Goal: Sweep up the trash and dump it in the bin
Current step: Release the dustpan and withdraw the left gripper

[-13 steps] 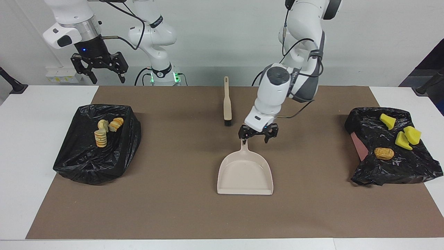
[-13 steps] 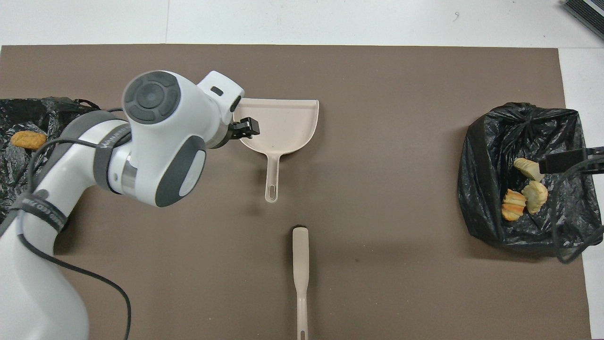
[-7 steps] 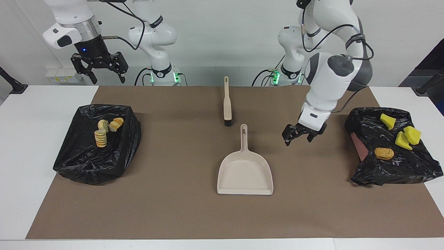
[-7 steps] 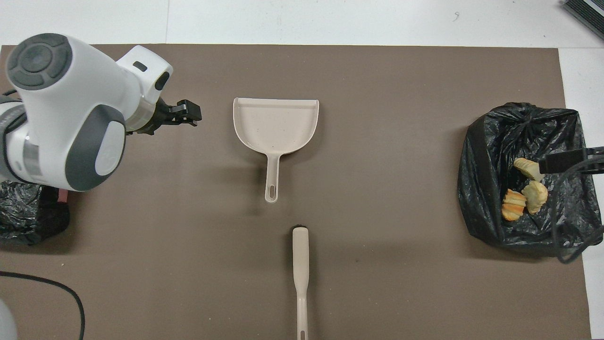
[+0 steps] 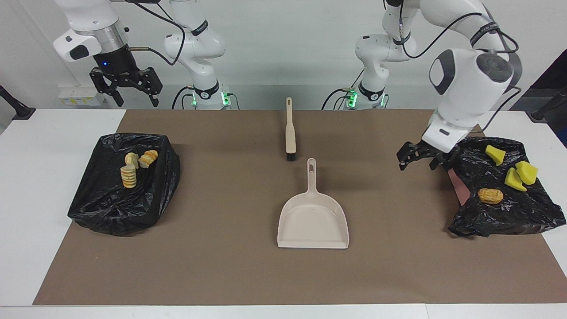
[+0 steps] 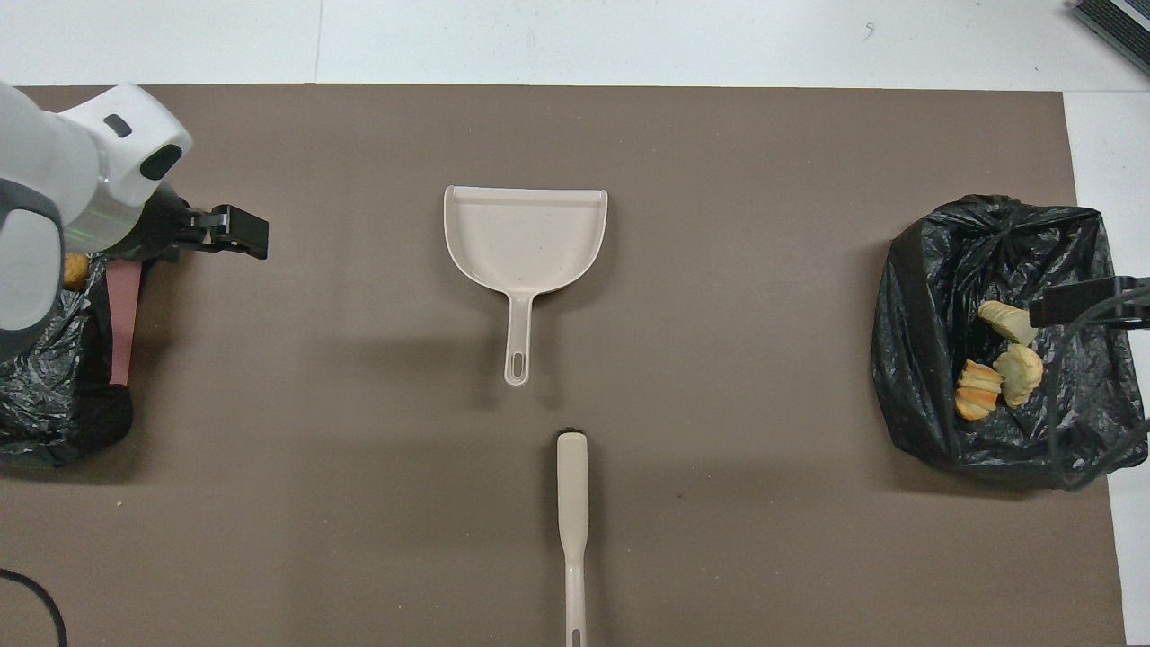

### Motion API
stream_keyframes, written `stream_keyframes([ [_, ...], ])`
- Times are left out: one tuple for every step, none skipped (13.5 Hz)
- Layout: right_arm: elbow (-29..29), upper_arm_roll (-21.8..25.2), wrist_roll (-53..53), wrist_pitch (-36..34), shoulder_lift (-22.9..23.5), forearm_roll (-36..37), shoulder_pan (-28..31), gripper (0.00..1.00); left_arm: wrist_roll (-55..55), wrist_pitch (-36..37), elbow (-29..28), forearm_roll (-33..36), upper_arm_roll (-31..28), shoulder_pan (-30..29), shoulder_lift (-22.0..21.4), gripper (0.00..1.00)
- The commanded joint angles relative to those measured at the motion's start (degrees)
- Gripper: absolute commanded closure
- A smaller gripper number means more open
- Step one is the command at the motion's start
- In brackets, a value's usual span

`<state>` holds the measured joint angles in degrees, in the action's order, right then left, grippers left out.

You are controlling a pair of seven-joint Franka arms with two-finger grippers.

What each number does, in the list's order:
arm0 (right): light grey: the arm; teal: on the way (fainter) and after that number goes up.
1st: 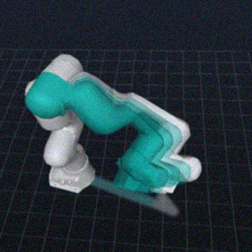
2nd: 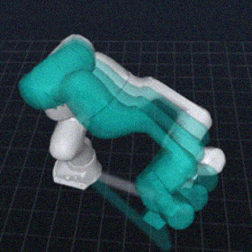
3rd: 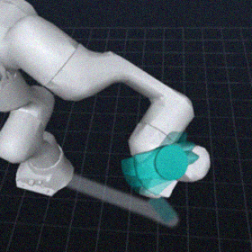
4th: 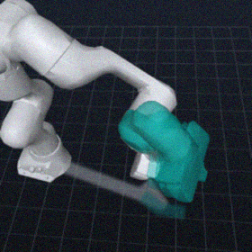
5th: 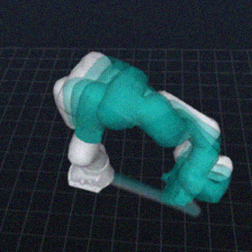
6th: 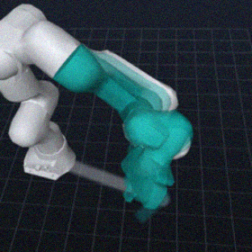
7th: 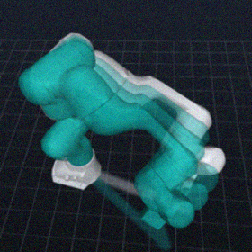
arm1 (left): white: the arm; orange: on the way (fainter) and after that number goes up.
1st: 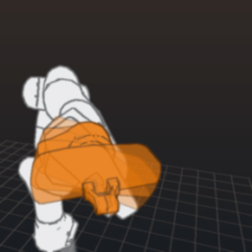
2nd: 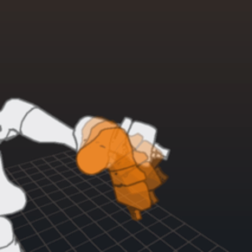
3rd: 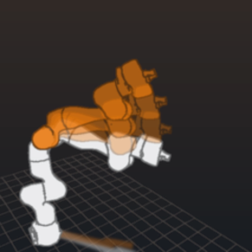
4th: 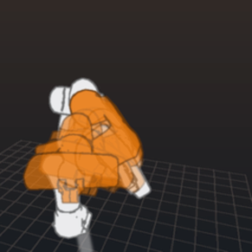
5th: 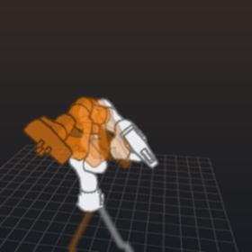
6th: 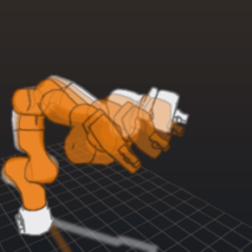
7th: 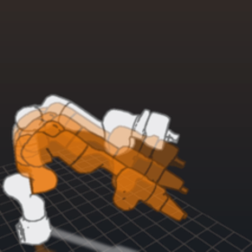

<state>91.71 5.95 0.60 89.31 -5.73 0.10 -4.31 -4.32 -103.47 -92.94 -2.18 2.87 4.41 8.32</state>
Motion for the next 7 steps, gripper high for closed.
stream_keyframes([
  [0.6, -0.1, 0.9, 0.1, -0.8, -1.0, 0.2, 0.0, 2.0, 4.8, 0.5, 0.0, -0.4, -0.8, -2.9, 0.0],
  [0.6, -0.1, 0.9, 0.1, -0.8, -1.1, 0.2, 0.0, 4.0, 5.5, 1.8, -0.3, -1.4, -0.9, -3.0, 0.0],
  [0.6, -0.1, 0.9, 0.1, -0.8, -1.0, 0.3, 0.0, 6.8, 7.1, 2.2, -0.3, -2.9, -1.5, -3.6, 0.0],
  [0.6, -0.1, 1.0, 0.1, -0.8, -1.0, 0.3, 0.0, 8.8, 8.3, 2.2, -0.5, -3.5, -2.3, -4.6, 0.0],
  [0.6, -0.1, 0.9, 0.1, -0.8, -1.0, 0.2, 0.0, 9.4, 8.9, 1.5, -0.5, -3.7, -3.4, -6.1, 0.0],
  [0.6, -0.1, 1.0, 0.1, -0.8, -1.0, 0.2, 0.0, 9.5, 9.7, 1.3, -0.5, -3.8, -3.5, -6.7, 0.0],
  [0.6, -0.1, 0.9, 0.1, -0.8, -1.1, 0.2, 0.0, 9.7, 10.6, 1.4, -0.4, -3.9, -3.9, -7.3, 0.0],
])
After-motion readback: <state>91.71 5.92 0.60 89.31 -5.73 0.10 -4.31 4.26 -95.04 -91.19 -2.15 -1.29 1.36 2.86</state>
